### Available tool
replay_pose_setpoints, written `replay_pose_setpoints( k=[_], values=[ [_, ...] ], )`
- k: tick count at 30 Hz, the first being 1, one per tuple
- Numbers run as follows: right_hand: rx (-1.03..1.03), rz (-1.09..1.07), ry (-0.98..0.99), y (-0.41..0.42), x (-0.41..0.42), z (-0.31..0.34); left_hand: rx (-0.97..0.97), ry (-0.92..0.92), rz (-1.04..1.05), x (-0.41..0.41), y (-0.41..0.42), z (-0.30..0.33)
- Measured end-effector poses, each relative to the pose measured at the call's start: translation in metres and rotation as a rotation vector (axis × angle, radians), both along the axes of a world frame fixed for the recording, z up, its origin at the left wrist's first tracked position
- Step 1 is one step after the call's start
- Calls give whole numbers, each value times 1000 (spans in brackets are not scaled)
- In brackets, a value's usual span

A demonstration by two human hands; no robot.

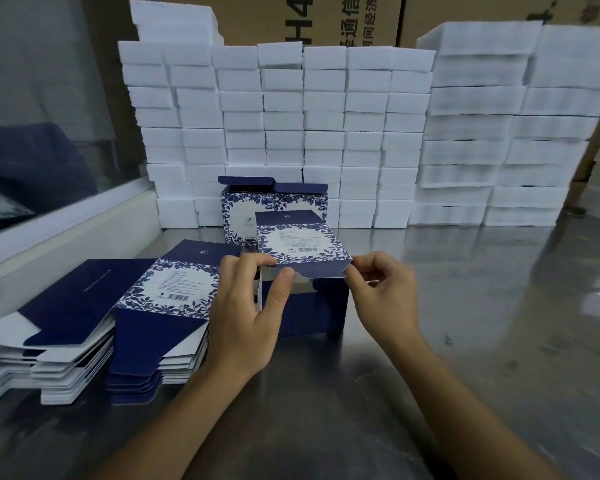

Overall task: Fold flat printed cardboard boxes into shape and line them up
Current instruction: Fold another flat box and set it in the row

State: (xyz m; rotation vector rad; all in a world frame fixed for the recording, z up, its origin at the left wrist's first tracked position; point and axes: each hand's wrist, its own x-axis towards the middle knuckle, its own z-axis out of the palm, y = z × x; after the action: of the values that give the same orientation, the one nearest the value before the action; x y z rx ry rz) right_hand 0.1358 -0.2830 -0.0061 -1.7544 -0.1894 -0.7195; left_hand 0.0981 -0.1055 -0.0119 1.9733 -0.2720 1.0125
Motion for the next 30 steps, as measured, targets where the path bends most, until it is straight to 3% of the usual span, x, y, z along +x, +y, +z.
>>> replay_pose_setpoints(
  k=[7,16,22,30],
  values=[
    [-143,57,217,0,8,-17,7,13,53,3,4,2],
    [-205,40,248,-1,10,-18,-4,12,55,5,5,2],
    [-324,105,410,-2,8,-25,-2,26,53,6,6,2],
    [-341,175,335,-2,2,-23,-8,18,64,8,8,3]
  ],
)
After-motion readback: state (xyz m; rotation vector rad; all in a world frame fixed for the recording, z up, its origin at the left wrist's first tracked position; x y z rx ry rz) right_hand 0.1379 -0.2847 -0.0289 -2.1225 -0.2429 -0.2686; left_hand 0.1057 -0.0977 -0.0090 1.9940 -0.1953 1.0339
